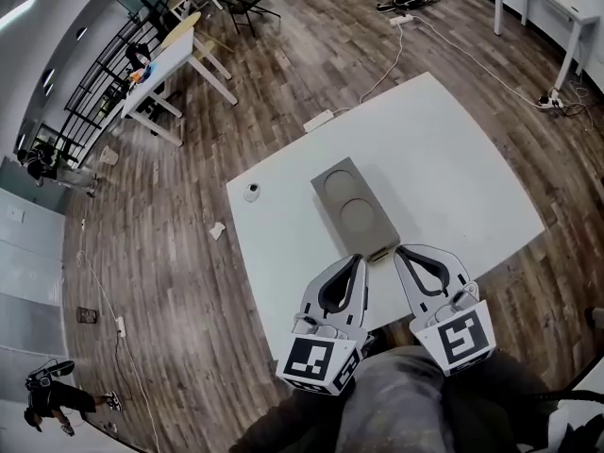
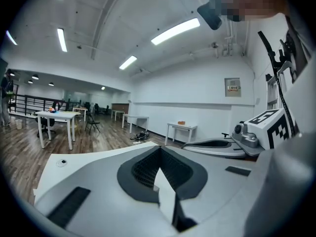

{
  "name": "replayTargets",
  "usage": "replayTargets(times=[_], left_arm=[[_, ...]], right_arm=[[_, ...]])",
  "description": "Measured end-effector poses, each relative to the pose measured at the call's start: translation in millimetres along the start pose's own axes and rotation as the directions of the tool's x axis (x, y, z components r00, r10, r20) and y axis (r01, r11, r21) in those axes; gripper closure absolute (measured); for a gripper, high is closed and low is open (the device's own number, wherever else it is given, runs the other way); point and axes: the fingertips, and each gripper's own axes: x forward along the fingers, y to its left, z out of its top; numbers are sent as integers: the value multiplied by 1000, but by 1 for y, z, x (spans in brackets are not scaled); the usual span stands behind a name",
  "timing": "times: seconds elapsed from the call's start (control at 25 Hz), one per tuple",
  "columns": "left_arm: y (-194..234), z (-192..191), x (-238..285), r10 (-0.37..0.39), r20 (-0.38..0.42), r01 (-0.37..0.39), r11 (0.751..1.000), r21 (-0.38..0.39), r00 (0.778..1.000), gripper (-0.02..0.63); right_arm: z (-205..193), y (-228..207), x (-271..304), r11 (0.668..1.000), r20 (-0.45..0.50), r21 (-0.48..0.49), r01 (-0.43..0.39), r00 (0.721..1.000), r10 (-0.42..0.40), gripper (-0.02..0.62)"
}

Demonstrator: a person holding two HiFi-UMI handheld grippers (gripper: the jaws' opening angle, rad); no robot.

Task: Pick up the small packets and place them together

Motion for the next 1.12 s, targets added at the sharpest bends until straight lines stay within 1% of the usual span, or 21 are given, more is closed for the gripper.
replayTargets(times=[0.16, 0.36, 0.68, 1.0, 1.12], left_arm=[[0, 5, -5, -33, 15, 33, 999, 5, 999, 603], [9, 2, -20, -44, 31, 44, 999, 8, 999, 603], [9, 0, -33, -72, 15, 72, 997, 2, 997, 603], [11, -5, -36, -97, 10, 98, 995, -3, 995, 603], [10, -16, -34, -112, -11, 112, 994, -8, 994, 603]], right_arm=[[8, 7, 2, 1000, 10, -9, 20, 1000, -20, 591], [7, 26, 8, 1000, 14, -19, 25, 1000, -25, 591], [6, 43, 8, 999, -5, -5, 37, 999, -37, 591], [1, 46, 6, 998, -14, -12, 64, 998, -64, 591], [-11, 47, 6, 997, -27, -2, 77, 997, -77, 591]])
